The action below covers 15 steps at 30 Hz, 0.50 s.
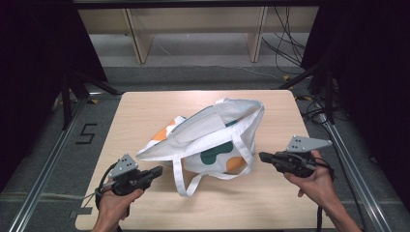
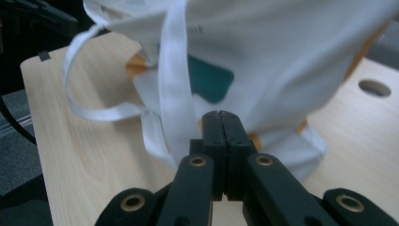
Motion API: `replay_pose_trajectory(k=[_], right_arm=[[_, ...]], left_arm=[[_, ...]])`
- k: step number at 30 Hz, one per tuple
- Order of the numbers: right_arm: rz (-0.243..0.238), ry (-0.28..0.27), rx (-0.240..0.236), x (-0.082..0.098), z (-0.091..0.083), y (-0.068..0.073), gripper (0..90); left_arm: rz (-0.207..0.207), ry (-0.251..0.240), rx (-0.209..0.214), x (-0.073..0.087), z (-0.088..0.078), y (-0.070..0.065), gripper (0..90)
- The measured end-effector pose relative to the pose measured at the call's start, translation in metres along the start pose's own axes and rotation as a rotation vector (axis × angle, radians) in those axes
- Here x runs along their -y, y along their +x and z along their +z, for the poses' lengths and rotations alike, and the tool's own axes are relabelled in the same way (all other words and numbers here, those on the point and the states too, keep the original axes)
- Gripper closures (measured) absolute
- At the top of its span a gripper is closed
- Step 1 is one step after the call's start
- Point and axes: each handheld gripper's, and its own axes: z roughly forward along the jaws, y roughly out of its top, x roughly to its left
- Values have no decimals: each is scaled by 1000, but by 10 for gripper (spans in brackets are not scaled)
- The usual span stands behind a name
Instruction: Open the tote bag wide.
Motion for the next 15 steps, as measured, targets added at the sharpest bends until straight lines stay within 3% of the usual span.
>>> replay_pose_trajectory(k=[1,2,3,4,5,6,8,10,15], right_arm=[[-3,2,-13,-8,0,1,900],[-37,-19,-8,-15,1,0,900],[-26,-11,-21,-25,-1,1,900],[-57,-28,-24,-31,0,-1,900],[-46,-25,-22,-39,0,1,900],[-66,-31,-12,-46,1,1,900],[-63,-24,-21,-52,2,3,900],[-98,-37,-23,-73,8,5,900],[-143,-31,-16,-105,18,1,900]], left_arm=[[7,8,-3,-4,0,0,894],[12,7,-2,-9,2,1,895],[20,7,7,-13,2,3,894],[17,4,8,-17,3,4,894],[19,7,5,-21,5,4,895],[33,6,6,-26,6,5,894],[24,0,5,-30,8,6,894],[57,7,6,-45,15,7,894],[80,18,-4,-64,33,9,894]])
